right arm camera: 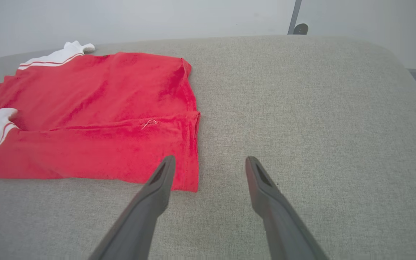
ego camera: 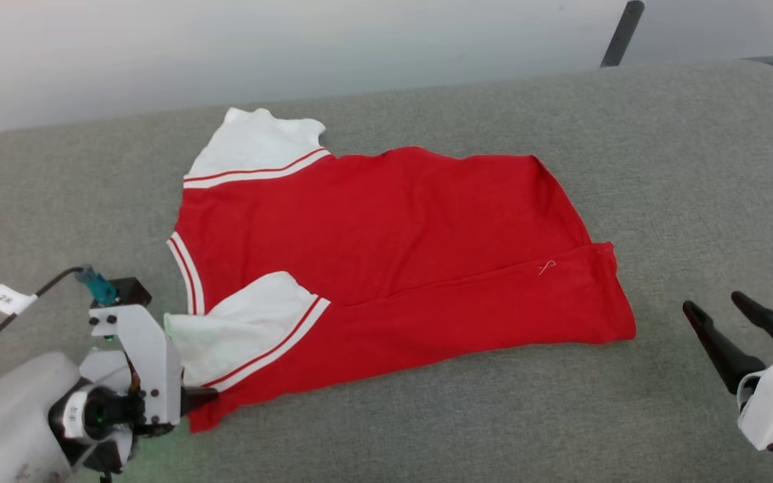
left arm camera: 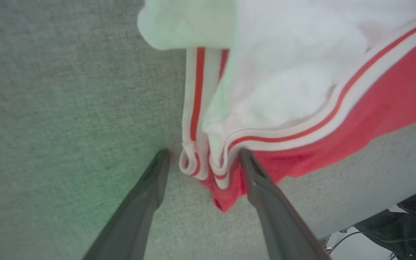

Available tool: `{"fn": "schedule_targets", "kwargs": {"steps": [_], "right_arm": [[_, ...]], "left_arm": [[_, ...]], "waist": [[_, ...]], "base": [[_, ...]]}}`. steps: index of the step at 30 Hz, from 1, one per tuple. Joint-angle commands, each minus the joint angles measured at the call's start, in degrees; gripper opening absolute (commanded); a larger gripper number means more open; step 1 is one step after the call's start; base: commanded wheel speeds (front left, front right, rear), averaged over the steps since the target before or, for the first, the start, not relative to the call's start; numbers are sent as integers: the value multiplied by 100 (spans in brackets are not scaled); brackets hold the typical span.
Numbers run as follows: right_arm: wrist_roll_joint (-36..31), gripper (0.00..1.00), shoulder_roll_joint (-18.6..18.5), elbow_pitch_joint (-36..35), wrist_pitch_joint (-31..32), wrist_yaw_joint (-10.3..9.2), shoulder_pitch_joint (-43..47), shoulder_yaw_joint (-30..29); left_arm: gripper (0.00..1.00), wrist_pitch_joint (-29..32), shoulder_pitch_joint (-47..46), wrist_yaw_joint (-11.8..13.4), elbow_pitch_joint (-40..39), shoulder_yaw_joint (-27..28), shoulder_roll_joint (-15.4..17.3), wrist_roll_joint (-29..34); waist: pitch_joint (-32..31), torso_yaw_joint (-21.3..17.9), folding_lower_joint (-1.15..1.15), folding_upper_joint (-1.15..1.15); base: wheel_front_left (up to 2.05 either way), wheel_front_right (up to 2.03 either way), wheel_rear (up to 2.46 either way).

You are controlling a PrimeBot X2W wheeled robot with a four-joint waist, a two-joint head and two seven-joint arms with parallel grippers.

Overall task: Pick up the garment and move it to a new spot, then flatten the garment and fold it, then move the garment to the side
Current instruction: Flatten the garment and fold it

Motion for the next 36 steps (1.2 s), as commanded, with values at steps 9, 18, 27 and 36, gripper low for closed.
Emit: {"fn": "schedule_targets", "kwargs": {"steps": [9, 18, 27, 36], "right_arm": [[-23, 100, 198, -223, 429, -6, 73, -143], [103, 100, 384, 36, 1618, -6, -388, 42], [-232, 100, 374, 908, 2370, -6, -1182, 259], [-279, 100, 435, 2016, 2647, -6, -1540, 592]], "left_arm": [[0, 194, 231, -313, 742, -35, -532, -305], [0, 186, 17, -477, 859, 5, -717, -221], [0, 99, -267, -587, 879, 43, -1072, -105], [0, 38, -386, -710, 1060, 82, -1265, -86]], "waist": [[148, -53, 0, 0], [299, 142, 0, 0], [533, 459, 0, 0], [697, 645, 0, 0]], "base": [[0, 0, 0], [0, 0, 0], [0, 0, 0], [0, 0, 0]]}}
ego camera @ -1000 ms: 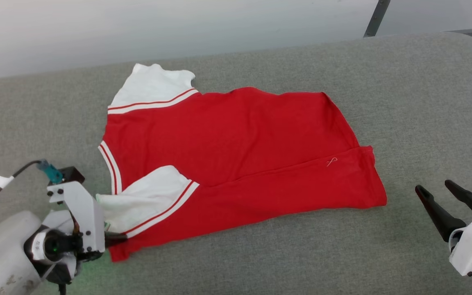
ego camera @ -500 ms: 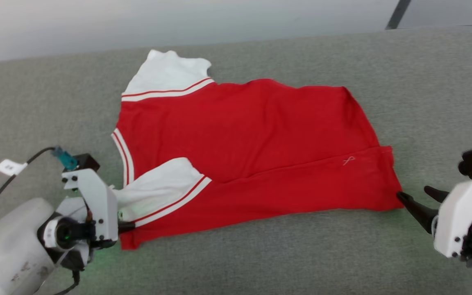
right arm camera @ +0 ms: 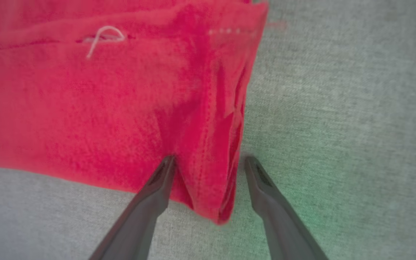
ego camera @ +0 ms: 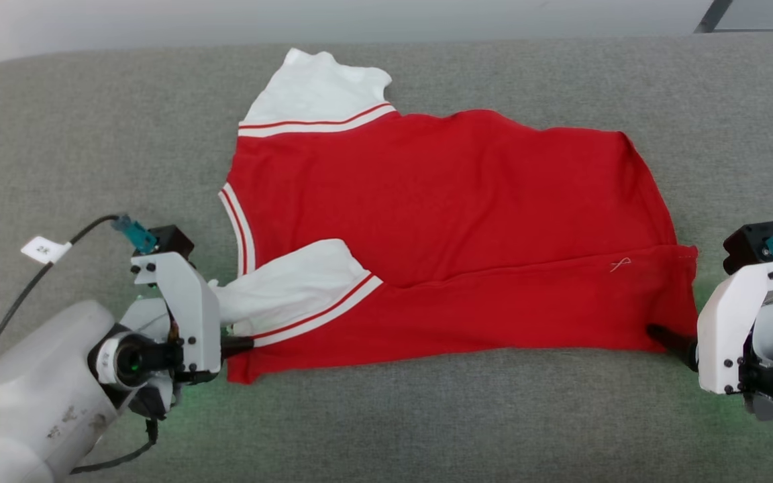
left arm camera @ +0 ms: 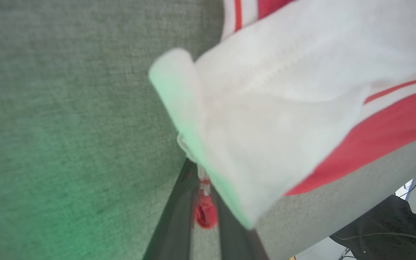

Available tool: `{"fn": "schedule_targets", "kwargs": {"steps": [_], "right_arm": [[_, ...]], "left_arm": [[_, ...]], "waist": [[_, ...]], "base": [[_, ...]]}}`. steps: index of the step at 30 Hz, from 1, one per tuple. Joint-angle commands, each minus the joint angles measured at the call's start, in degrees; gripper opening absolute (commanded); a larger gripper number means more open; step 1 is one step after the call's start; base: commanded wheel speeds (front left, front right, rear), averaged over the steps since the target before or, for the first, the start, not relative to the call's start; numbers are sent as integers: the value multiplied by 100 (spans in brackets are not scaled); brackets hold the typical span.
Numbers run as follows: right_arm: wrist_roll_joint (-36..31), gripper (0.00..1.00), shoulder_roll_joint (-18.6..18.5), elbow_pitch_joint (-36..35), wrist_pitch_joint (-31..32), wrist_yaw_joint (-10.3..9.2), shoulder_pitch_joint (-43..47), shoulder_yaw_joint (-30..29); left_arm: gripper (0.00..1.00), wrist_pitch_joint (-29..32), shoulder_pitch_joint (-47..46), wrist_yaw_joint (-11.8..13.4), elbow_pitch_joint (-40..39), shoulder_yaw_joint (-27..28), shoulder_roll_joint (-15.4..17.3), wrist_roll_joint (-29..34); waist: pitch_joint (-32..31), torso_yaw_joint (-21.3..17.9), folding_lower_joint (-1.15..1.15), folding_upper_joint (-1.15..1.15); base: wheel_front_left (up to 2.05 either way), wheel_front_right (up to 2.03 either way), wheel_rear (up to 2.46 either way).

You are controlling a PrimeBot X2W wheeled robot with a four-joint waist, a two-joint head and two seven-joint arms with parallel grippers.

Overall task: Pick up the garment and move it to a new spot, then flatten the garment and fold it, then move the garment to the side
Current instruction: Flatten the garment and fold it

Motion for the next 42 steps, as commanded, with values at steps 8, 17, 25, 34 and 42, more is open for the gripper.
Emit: {"fn": "schedule_targets", "kwargs": {"steps": [8, 17, 25, 34, 42], "right_arm": [[282, 0, -48, 567, 114, -4, -85, 313], [411, 0, -325, 533, 27, -8, -8, 212], [529, 0, -483, 73, 318, -8, 420, 42], [465, 0, -494, -555, 792, -8, 1185, -316], [318, 0, -230, -1032, 1071, -7, 1837, -599]], "left_arm": [[0, -152, 171, -71, 293, -106, -376, 32], [0, 80, 276, 6, 128, -86, -133, -83], [0, 375, 438, 461, -655, -121, 383, -181], [0, 544, 861, 1257, -1964, -220, 1039, -290], [0, 380, 1350, 1637, -2757, -303, 1281, -415]], "waist": [[47, 81, 0, 0], [-176, 109, 0, 0], [-477, 188, 0, 0], [-744, 230, 0, 0], [-824, 198, 0, 0]], "base": [[0, 0, 0], [0, 0, 0], [0, 0, 0], [0, 0, 0], [0, 0, 0]]}}
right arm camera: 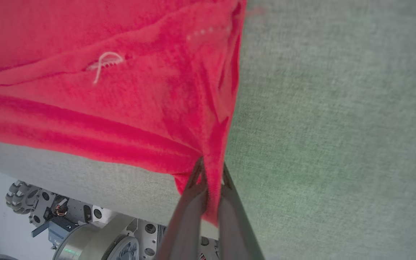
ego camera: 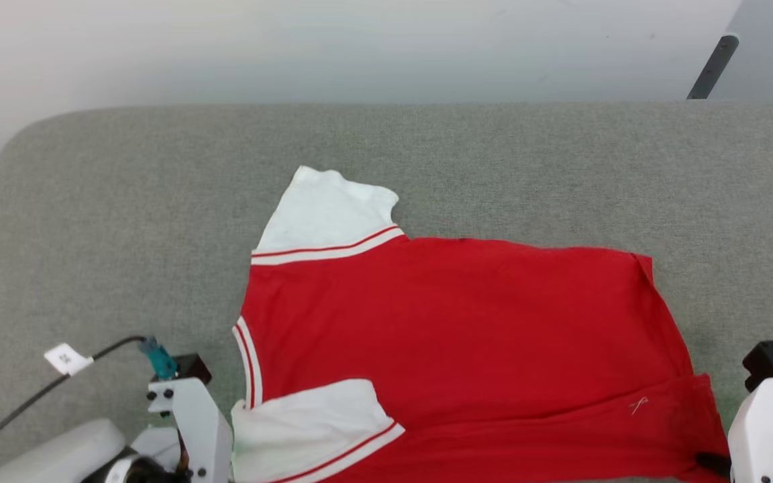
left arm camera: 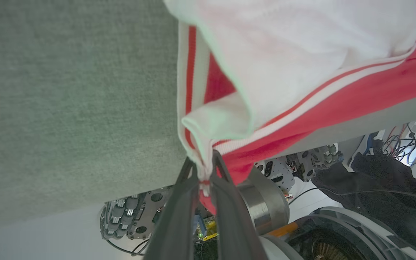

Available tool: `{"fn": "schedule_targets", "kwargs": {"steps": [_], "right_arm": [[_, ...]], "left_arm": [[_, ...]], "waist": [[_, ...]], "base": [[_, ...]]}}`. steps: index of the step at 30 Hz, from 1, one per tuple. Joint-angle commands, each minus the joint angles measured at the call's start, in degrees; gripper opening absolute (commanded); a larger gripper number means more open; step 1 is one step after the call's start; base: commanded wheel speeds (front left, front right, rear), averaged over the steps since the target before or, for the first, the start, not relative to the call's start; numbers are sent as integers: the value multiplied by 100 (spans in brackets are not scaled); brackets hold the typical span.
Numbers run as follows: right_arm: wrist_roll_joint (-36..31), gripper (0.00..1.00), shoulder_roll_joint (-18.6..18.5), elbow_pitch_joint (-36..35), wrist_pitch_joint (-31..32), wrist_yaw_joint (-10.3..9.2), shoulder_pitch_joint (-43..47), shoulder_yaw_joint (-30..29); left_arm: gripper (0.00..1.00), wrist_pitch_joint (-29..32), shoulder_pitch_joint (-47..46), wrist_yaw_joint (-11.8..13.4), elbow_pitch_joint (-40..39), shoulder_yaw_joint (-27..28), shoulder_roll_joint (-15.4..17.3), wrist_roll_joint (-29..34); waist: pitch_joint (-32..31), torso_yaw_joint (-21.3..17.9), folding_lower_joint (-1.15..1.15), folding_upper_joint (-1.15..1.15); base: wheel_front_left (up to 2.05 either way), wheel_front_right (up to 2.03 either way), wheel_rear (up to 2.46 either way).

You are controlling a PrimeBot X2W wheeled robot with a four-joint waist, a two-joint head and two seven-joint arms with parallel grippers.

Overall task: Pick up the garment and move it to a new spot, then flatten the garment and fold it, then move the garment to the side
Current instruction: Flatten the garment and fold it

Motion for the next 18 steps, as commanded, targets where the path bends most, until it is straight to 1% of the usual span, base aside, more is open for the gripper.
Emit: {"fn": "schedule_targets", "kwargs": {"steps": [1, 5, 6, 7, 8, 9, 10, 11, 12, 13, 18], "right_arm": [[-69, 0, 84, -56, 37, -9, 144, -83], [-120, 0, 213, -143, 37, -9, 236, -109], [-141, 0, 231, -158, 28, -9, 239, -104], [-141, 0, 231, -158, 28, -9, 239, -104], [-176, 12, 260, -200, -46, -9, 219, -91], [-184, 35, 265, -204, -69, -9, 215, -80], [-184, 35, 265, -204, -69, -9, 215, -80], [-189, 42, 271, -208, -82, -9, 211, -69], [-191, 71, 272, -223, -99, -9, 206, -67], [-207, 100, 265, -238, -112, -9, 203, -79], [-220, 100, 243, -395, -133, -8, 238, -154]], "left_arm": [[0, -38, 128, 54, -50, -20, 28, -26], [0, -137, 182, 36, -18, -8, -27, 3], [3, -160, 184, 22, 8, -1, -34, 10], [3, -160, 184, 22, 8, -1, -34, 10], [34, -209, 186, -7, 60, 29, -52, 8], [47, -221, 179, -12, 80, 38, -53, 9], [47, -221, 179, -12, 80, 38, -53, 9], [50, -235, 166, -13, 91, 64, -51, -10], [94, -257, 134, -9, 96, 81, -30, 17], [100, -262, 108, -7, 96, 99, -12, 27], [100, -274, -31, 29, -28, 202, 138, 68]], "waist": [[8, -16, 0, 0], [30, -46, 0, 0], [35, -54, 0, 0], [35, -54, 0, 0], [35, -70, 0, 0], [36, -76, 0, 0], [36, -76, 0, 0], [34, -82, 0, 0], [31, -86, 0, 0], [26, -89, 0, 0], [17, -111, 0, 0]], "base": [[0, 0, 0], [0, 0, 0], [0, 0, 0], [0, 0, 0], [0, 0, 0], [0, 0, 0], [0, 0, 0], [0, 0, 0], [0, 0, 0], [0, 0, 0], [0, 0, 0]]}}
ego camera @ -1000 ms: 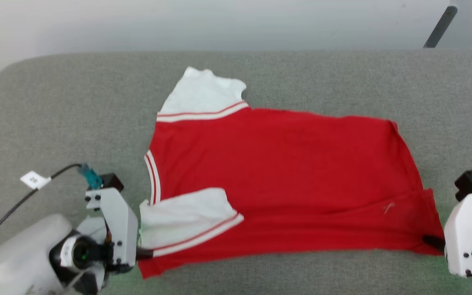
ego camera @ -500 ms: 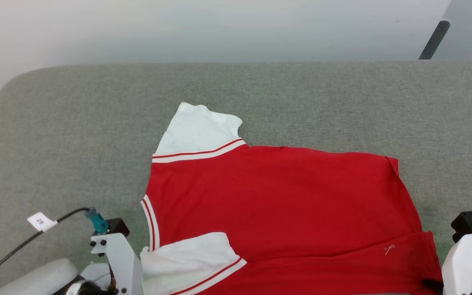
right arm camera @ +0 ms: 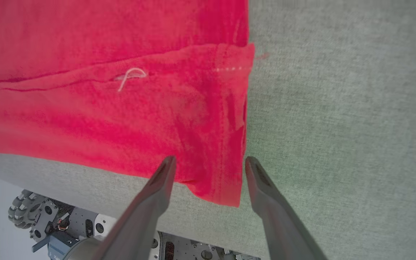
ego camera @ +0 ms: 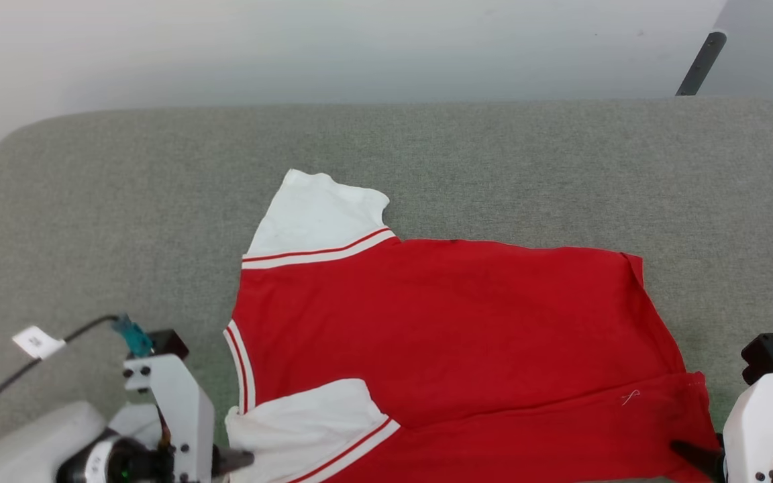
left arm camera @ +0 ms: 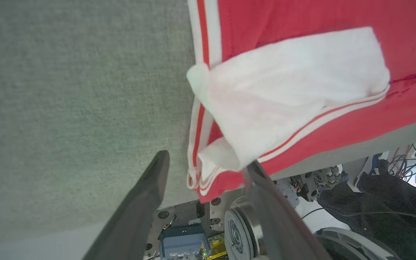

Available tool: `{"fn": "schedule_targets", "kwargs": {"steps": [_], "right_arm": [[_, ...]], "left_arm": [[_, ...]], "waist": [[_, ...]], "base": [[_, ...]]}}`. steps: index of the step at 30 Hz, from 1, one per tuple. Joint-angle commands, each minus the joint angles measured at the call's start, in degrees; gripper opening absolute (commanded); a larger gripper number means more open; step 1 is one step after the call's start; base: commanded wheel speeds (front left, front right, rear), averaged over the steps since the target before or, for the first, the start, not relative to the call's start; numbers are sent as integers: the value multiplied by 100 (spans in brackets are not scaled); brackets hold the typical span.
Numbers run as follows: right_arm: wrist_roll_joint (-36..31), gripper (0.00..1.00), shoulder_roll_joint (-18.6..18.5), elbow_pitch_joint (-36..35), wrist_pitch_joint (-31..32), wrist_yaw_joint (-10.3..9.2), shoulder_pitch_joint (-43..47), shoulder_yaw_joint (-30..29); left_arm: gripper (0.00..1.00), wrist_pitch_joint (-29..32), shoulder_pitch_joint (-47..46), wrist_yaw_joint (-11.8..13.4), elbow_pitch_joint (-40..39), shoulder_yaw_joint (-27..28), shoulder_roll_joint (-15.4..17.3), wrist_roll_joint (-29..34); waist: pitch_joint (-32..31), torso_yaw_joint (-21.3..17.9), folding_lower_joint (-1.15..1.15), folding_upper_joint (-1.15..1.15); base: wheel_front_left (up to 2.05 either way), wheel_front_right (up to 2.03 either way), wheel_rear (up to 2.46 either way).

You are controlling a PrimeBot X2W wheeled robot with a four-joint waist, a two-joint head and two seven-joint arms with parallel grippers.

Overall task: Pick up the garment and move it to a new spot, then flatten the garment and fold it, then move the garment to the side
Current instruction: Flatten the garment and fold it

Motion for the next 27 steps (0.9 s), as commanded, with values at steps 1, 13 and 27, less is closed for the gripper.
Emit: {"fn": "schedule_targets", "kwargs": {"steps": [1, 13, 27], "right_arm": [[-41, 100, -17, -78, -21, -7, 88, -26], [-104, 100, -98, -1130, -1051, -7, -292, 82], [-874, 100, -311, -1284, -4478, -7, -1265, 646]], "left_arm": [[100, -21, -83, 42, -38, 46, 48, 31], [100, -345, -1146, -327, 28, 534, 74, 633], [100, -1287, -2648, -1555, 1898, 716, -665, 1917]], "waist": [[5, -9, 0, 0], [209, -273, 0, 0], [957, -880, 0, 0]], "base": [[0, 0, 0], [0, 0, 0], [0, 0, 0]]}}
